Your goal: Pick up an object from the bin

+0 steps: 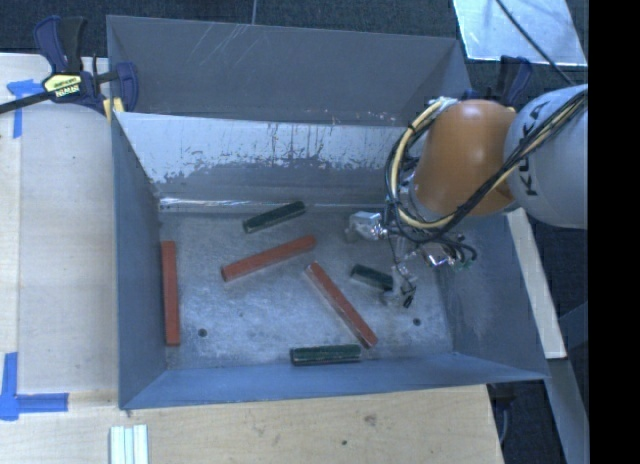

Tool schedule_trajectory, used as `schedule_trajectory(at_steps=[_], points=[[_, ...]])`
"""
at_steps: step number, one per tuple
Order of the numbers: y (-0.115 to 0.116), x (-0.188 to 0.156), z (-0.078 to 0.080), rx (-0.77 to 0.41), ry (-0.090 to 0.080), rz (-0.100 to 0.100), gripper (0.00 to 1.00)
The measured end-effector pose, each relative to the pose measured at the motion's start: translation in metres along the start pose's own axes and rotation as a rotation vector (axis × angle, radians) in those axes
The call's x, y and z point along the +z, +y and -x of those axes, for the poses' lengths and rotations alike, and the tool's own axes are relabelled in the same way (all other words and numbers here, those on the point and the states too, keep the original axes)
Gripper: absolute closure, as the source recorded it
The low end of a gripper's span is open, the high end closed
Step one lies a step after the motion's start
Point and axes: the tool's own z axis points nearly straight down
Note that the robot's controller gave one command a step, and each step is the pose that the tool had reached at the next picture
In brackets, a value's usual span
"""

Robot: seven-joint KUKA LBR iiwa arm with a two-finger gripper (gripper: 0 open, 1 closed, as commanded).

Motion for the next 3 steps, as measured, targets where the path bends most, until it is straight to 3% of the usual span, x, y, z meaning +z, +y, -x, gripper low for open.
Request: schedule_trajectory(at_steps=[1, 2, 3], points=[[0.001, -0.002, 0.002, 0.000, -0.004, 0.001, 1.00], [0.016, -0.164, 0.016, -0.007, -0.010, -0.003, 1.00], [0.017, -0.159, 0.014, -0.004, -0.001, 0.002, 0.00]])
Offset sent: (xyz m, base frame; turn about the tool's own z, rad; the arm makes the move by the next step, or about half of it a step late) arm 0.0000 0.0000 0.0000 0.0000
